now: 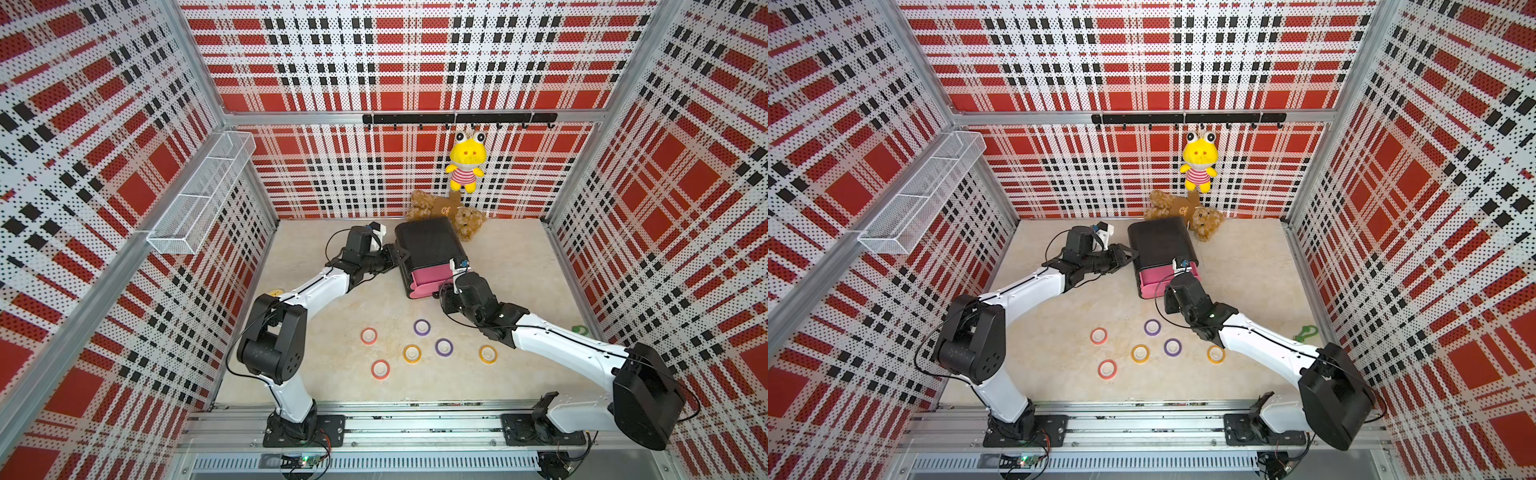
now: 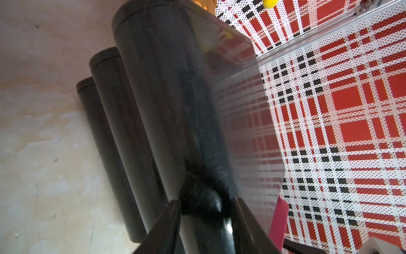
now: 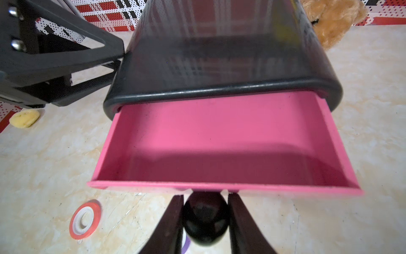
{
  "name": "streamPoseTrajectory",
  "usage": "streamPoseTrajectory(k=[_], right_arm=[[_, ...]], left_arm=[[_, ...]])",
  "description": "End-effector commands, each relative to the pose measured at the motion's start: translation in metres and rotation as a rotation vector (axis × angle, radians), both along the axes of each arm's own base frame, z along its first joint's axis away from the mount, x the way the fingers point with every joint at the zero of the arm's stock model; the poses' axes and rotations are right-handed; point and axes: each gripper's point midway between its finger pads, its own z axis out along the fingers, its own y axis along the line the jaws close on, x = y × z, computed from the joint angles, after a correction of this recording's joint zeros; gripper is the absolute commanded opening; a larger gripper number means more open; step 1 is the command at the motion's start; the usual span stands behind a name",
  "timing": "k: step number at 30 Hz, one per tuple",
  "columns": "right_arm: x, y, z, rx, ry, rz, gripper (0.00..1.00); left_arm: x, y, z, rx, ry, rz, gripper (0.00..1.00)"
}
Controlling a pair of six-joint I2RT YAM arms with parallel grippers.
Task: Place the transparent tape into the drawer according to color
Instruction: Open the drawer in the storage box.
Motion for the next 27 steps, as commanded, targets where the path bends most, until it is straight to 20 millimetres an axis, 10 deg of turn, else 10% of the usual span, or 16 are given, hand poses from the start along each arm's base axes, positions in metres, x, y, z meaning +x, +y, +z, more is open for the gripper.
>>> streamPoseTrajectory(k=[1,19,27], right_arm=[[-0.011,0.007,0.012,0.023,-0.023,0.023,0.16],[-0.032,0.006,0.01,0.031,-0.014,0.029,0.16],[-0.028,0.004,0.004,0.001,-0.024,0.01,0.48]], left_arm=[[-0.007,0.001,-0.03,0.052,0.082,-0.007,0.45],[-0.007,0.001,-0.031,0.052,0.086,-0.007,0.44],[-0.008,0.001,-0.031,0.052,0.086,-0.008,0.45]])
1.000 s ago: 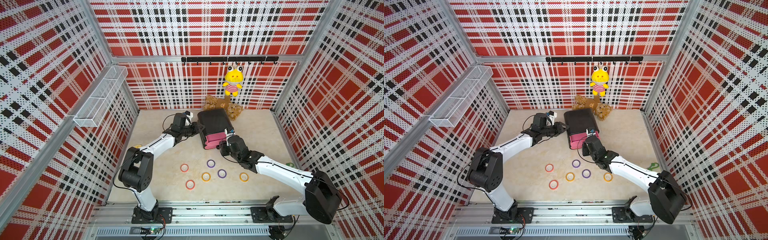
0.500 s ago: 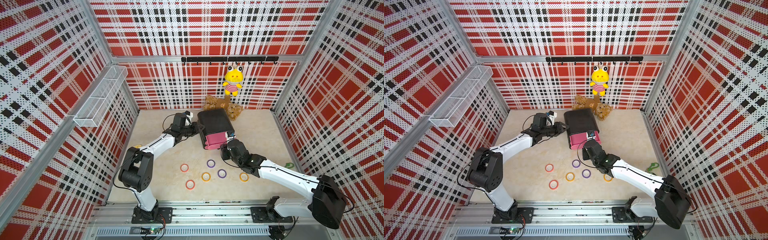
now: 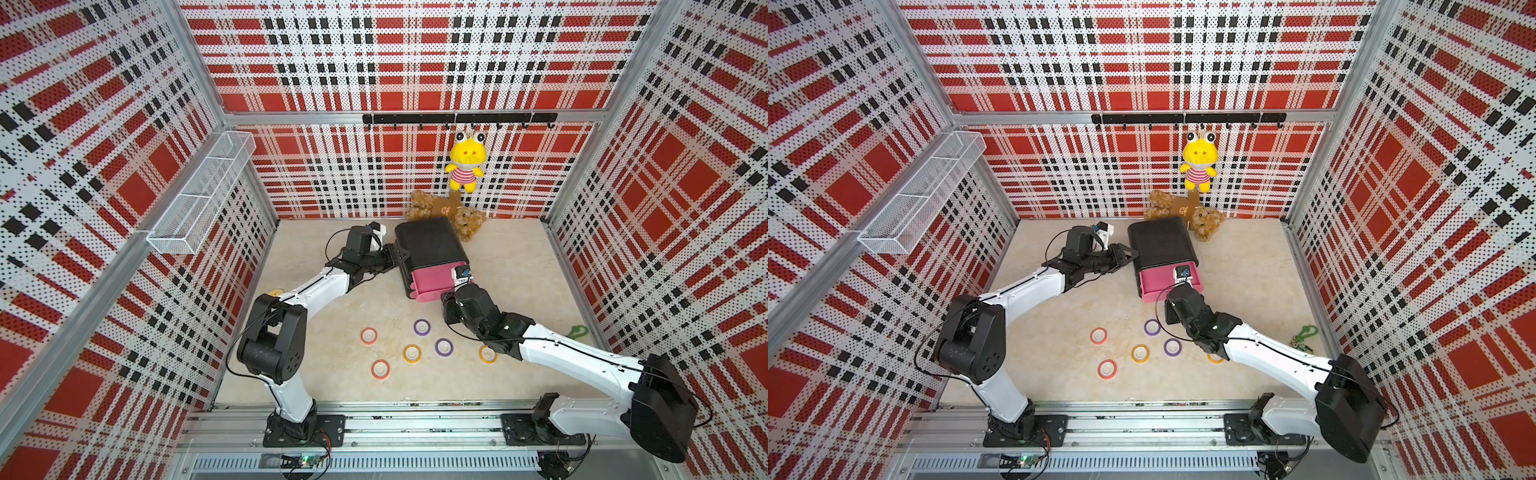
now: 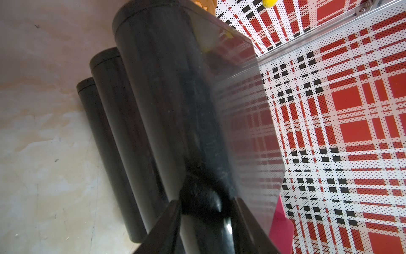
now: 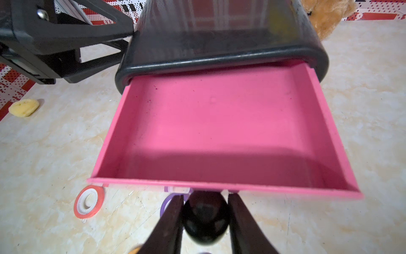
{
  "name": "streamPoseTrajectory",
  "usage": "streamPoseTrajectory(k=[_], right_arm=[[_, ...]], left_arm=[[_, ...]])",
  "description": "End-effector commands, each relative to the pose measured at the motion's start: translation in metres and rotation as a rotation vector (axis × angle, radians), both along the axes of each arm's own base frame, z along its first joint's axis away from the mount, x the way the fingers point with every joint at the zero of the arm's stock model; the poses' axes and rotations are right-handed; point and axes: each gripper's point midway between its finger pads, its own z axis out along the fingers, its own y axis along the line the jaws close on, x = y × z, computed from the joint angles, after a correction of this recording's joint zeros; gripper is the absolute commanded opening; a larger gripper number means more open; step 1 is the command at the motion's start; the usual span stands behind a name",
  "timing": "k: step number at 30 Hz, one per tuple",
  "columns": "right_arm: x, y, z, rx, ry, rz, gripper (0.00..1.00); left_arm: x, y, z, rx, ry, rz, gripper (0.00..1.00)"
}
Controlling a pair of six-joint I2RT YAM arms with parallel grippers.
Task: Place the transparent tape into the drawer according to color
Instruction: Open the drawer in the storage box.
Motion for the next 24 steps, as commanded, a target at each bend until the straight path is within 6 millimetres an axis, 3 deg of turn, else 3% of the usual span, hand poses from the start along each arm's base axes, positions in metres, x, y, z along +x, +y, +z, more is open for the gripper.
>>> streamPoseTrajectory(k=[1,14,24], right_arm=[[-0.001,0.006,0.006,0.018,-0.028,0.014,0.51],[-0.011,-0.007,0.025,0.05,-0.039,-0.004,0.73],[-0.046,-0.047,0.049,0.06,0.049,-0.062,1.0]], left_arm=[[-0.008,0.001,-0.03,0.052,0.085,-0.008,0.45],[-0.008,0.0,-0.032,0.051,0.091,-0.012,0.48],[-0.01,0.001,-0.026,0.057,0.077,-0.012,0.61]])
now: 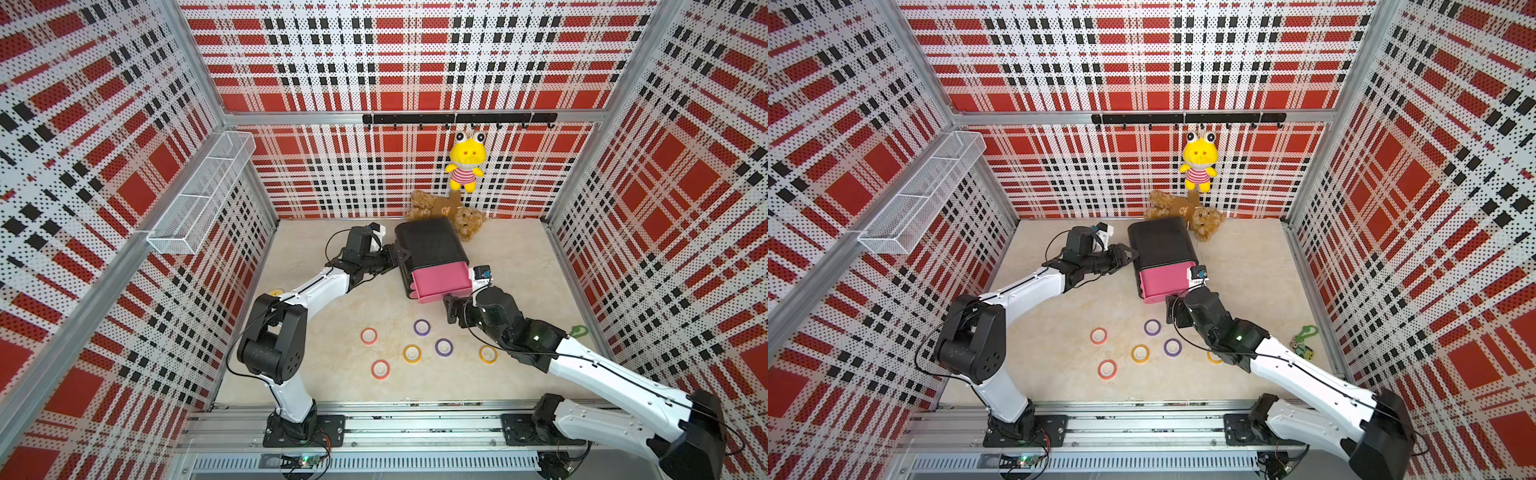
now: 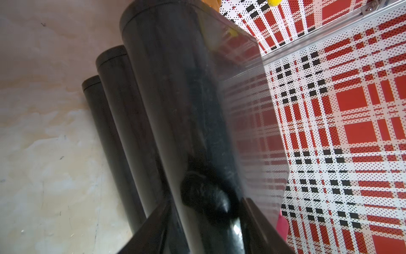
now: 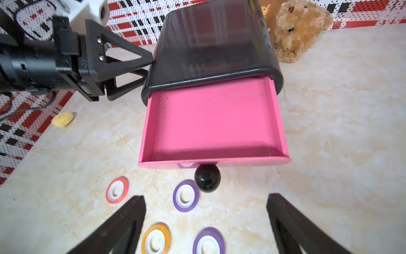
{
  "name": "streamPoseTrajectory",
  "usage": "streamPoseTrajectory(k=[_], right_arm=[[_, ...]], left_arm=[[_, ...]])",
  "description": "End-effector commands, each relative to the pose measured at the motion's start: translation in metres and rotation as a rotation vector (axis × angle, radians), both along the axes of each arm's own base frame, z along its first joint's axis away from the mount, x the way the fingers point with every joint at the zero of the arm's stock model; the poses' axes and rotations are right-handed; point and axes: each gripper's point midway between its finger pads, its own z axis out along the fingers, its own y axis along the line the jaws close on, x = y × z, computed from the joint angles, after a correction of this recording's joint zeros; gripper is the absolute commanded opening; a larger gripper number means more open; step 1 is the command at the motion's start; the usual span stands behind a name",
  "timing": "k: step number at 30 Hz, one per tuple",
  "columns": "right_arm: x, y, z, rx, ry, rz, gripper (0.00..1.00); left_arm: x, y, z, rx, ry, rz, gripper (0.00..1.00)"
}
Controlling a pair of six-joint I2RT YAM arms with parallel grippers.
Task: Place the transparent tape into the drawer according to color
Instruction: Open the drawer in the storage box, then pick up the tape at the center of the board.
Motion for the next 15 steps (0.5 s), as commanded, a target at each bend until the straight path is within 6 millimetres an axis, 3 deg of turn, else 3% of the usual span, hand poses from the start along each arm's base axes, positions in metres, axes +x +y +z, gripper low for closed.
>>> streamPoseTrajectory(k=[1,9,15], right_arm=[[-0.017,-0.018,-0.003,-0.031,0.085,-0.035,1.0],[-0.033,-0.039,-0.032,0.078,0.302,-0.055,1.0],[-0.037,-0.065,-0.057,-0.082,0.433,-0.118,1.0]], left_arm=[[-0.01,-0.001,-0.022,0.044,0.067,-0.021,0.62],[-0.009,0.003,-0.017,0.096,0.046,-0.01,0.78],[-0.006,0.019,-0.006,0.209,0.002,0.04,0.84]])
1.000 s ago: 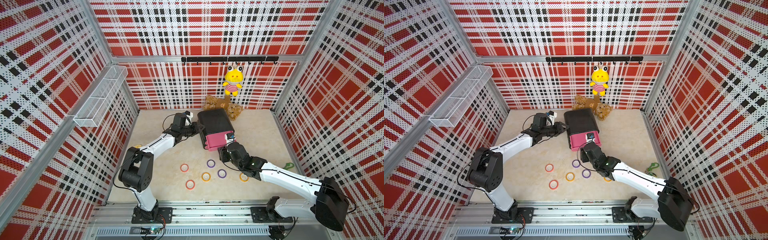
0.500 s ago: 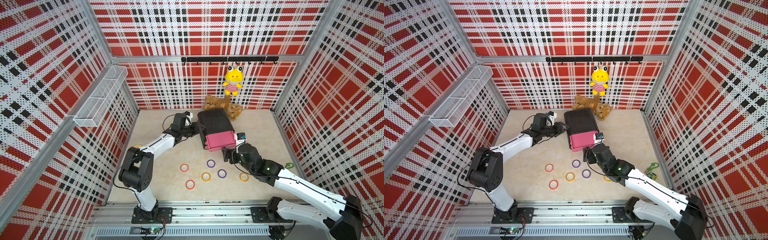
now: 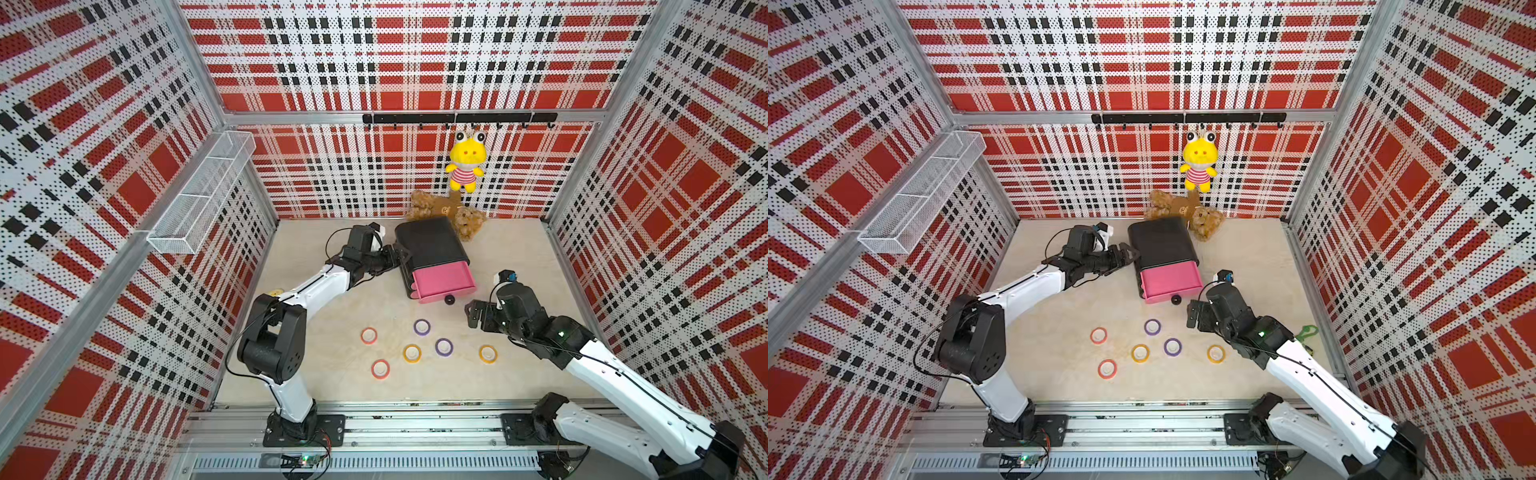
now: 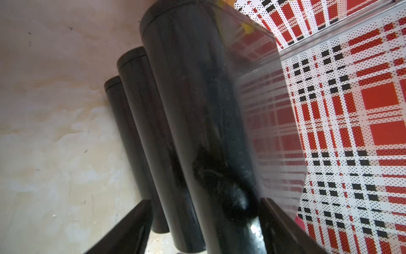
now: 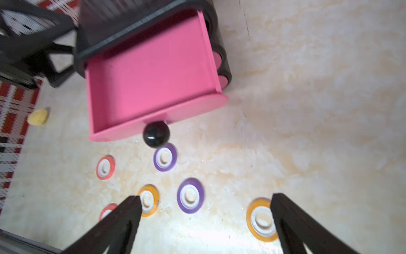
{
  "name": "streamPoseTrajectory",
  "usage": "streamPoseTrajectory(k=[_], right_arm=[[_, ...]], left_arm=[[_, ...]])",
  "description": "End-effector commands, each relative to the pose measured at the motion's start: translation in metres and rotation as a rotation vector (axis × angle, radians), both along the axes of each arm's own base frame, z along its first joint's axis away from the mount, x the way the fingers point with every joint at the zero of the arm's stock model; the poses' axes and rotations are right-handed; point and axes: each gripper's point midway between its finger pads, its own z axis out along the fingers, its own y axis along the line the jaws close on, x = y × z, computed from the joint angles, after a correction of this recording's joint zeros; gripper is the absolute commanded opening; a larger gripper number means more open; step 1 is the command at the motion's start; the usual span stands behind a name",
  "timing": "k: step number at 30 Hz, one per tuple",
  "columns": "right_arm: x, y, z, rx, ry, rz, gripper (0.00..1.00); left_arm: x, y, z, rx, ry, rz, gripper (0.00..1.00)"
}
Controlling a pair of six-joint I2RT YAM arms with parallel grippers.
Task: Place the transparent tape into the drawer according to color
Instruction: Pick up the tape at the center of the board.
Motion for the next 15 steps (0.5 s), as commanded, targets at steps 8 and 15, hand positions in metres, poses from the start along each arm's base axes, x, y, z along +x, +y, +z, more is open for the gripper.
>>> streamPoseTrajectory(k=[8,15], right_arm=[[-0.028,-0.023,-0.043,-0.147,0.233,-0.034,1.0],[-0.046,-0.025,-0.09,-0.129,0.375,-0.032,1.0]], left_arm=[[-0.006,0.028,0.033,0.166,-0.131,0.059,0.91],[-0.01,0.036,0.049,0.182,-0.187,0.035,0.93]])
